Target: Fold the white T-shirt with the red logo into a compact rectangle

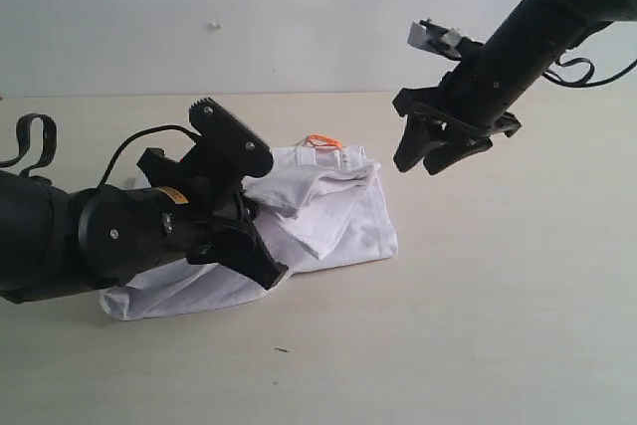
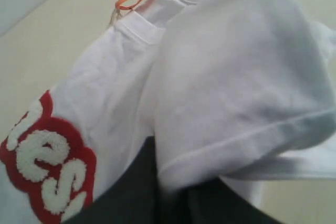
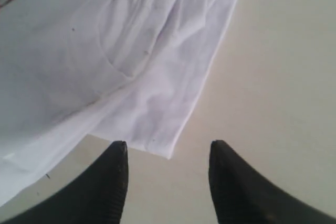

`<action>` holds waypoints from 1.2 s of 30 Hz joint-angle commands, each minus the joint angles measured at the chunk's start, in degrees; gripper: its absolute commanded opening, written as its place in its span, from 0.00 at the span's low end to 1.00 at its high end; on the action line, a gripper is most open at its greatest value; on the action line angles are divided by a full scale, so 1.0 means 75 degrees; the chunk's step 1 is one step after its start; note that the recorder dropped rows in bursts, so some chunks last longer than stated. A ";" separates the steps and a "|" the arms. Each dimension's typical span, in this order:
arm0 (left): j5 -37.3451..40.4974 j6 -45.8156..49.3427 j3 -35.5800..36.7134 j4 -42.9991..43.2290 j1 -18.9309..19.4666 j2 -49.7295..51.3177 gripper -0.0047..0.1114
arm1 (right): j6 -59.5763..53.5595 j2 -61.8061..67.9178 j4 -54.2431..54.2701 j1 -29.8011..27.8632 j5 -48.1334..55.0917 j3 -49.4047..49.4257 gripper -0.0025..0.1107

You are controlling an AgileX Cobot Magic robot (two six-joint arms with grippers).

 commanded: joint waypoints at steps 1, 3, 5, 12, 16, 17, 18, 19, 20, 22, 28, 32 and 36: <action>0.0180 -0.0093 0.0011 -0.0021 0.0013 -0.0075 0.04 | 0.0052 0.0255 -0.0136 -0.0017 -0.0028 0.0374 0.43; 0.0266 -0.0093 0.0011 -0.0021 0.0013 -0.0075 0.04 | 0.0052 0.0623 -0.0089 -0.0017 -0.0009 0.0498 0.43; 0.0283 -0.0093 0.0011 -0.0021 0.0013 -0.0075 0.04 | -0.0115 0.0866 0.0193 -0.0017 -0.0009 0.0518 0.43; 0.0305 -0.0093 0.0011 -0.0021 0.0013 -0.0075 0.04 | -0.1042 0.1341 0.1320 -0.0017 0.0043 0.0518 0.43; 0.0301 -0.0093 0.0011 -0.0003 0.0013 -0.0075 0.04 | -0.1421 0.1388 0.1975 -0.0004 0.0156 0.0518 0.43; 0.0287 -0.0093 0.0011 -0.0003 0.0013 -0.0075 0.04 | -0.1421 0.1388 0.2007 0.0037 0.0179 0.0518 0.43; 0.0287 -0.0093 0.0011 -0.0003 0.0013 -0.0075 0.04 | -0.1407 0.1418 0.1956 0.0080 0.0195 0.0518 0.43; 0.0271 -0.0093 0.0011 -0.0003 0.0013 -0.0075 0.04 | -0.1407 0.1441 0.1851 0.0135 0.0195 0.0518 0.43; 0.0271 -0.0093 0.0011 -0.0003 0.0013 -0.0075 0.04 | -0.1346 0.1502 0.1789 0.0219 0.0195 0.0518 0.43; 0.0271 -0.0093 0.0011 -0.0003 0.0013 -0.0075 0.04 | -0.1348 0.1610 0.1728 0.0364 0.0214 0.0518 0.43; 0.0341 -0.0093 0.0011 -0.0003 0.0013 -0.0075 0.04 | -0.1344 0.1592 0.1591 0.0593 0.0339 0.0404 0.28; 0.0427 -0.0093 0.0011 -0.0003 0.0013 -0.0075 0.04 | -0.1419 0.1328 0.1624 0.0593 0.0617 0.0167 0.06; 0.0425 -0.0093 0.0011 0.0011 0.0013 -0.0075 0.04 | -0.1546 0.0943 0.1642 0.0593 0.0824 -0.0034 0.02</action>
